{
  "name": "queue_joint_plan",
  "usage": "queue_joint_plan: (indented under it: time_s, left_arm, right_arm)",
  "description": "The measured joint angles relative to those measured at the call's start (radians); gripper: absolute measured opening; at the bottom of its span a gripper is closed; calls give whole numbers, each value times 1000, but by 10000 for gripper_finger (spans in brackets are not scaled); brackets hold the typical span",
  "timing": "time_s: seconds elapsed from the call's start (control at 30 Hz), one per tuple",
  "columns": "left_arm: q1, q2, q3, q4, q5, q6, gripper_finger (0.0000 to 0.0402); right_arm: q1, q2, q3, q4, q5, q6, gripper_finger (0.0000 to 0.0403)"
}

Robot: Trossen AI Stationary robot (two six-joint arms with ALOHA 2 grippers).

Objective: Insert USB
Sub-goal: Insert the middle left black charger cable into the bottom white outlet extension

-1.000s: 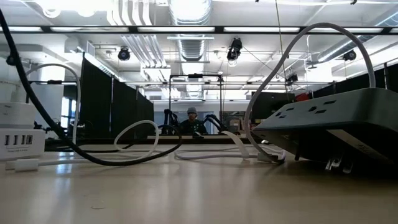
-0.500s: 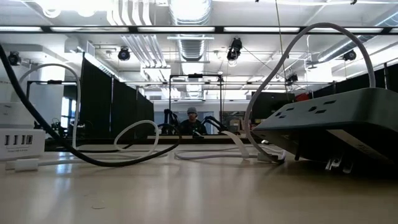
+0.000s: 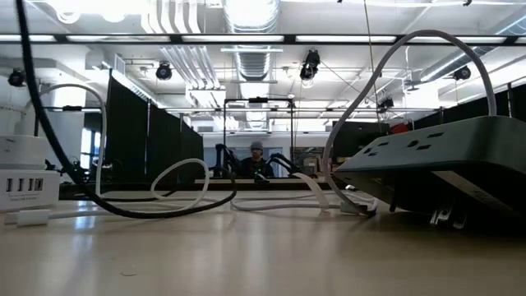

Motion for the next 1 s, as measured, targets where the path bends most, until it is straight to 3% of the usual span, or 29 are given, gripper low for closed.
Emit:
queue_joint_plan:
  time_s: [0.23, 0.33, 0.5, 0.67, 1.0]
  left_arm:
    - [1, -43, 40, 4, -224, 169, 10]
    - [-4, -78, 36, -1, -271, 209, 10]
    - [-25, -140, 0, -4, -271, 232, 10]
    - [-85, -207, -81, 3, -270, 159, 10]
    - [-155, -333, -341, 175, -249, 115, 10]
  right_arm:
    - [-7, 4, 0, 129, 0, -48, 84]
    - [-9, 13, 0, 172, 0, -50, 92]
    - [-12, 32, 0, 209, 0, -48, 104]
    - [-13, 45, 0, 205, -1, -22, 110]
    - [-13, 52, 0, 198, -1, 31, 94]
